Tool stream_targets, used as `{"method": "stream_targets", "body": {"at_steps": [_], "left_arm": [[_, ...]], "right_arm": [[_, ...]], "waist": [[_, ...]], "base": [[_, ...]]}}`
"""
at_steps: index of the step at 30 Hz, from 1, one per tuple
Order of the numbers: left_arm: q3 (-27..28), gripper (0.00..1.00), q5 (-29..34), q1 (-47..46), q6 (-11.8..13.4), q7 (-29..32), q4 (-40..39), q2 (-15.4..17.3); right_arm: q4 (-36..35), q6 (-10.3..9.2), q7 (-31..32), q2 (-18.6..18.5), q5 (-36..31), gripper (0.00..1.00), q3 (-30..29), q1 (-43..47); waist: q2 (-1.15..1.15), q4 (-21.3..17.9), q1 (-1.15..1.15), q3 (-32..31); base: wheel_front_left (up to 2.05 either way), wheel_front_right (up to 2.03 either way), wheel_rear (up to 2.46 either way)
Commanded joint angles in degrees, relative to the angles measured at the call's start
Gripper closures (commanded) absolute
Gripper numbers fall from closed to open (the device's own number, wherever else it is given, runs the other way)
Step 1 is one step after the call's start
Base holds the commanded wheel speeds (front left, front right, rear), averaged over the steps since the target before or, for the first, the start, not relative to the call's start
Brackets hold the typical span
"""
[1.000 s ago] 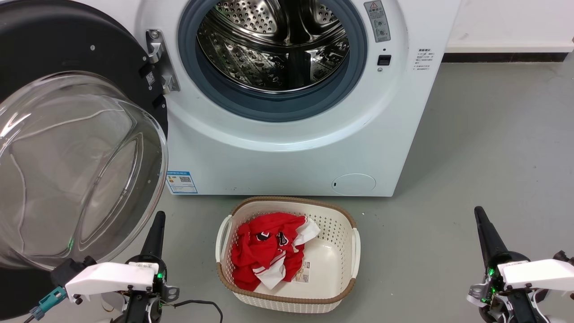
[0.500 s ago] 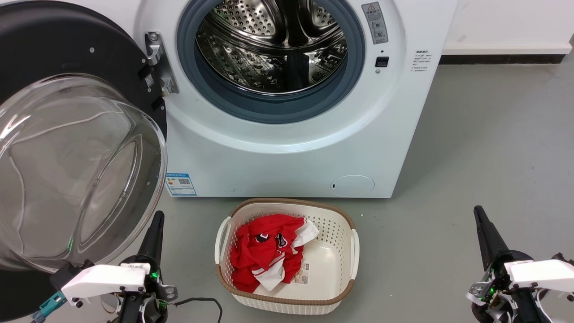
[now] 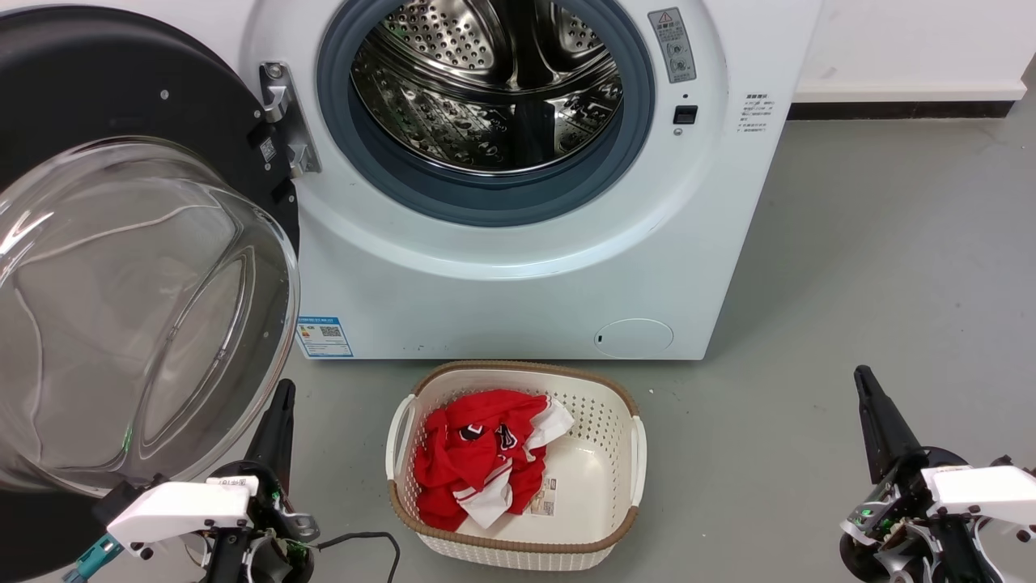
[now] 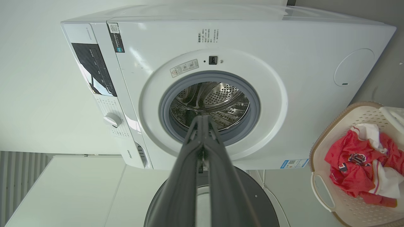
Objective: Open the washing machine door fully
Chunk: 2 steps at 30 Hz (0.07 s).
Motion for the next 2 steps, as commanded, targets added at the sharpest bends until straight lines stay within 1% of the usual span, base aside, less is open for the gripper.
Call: {"method": "stream_targets", "body": {"at_steps": [1,2], "left_arm": [[0.36,1.00,-1.23,0.29,-0.32,0.43,0.08,-0.15],[0.41,1.00,-1.62,0.30,-0.37,0.55,0.09,-0.16]], "right_arm": [[0.20,0.00,0.35,-0.08,1.32,1.00,-0.11,-0.81],[0.24,0.00,0.47,-0.08,1.70,1.00,-0.14,-0.83]], "waist": [[0.00,-0.04,0.00,-0.05],[0.00,-0.05,0.00,-0.07]], "base": [[0.00,0.00,0.00],[0.00,0.00,0.00]]}}
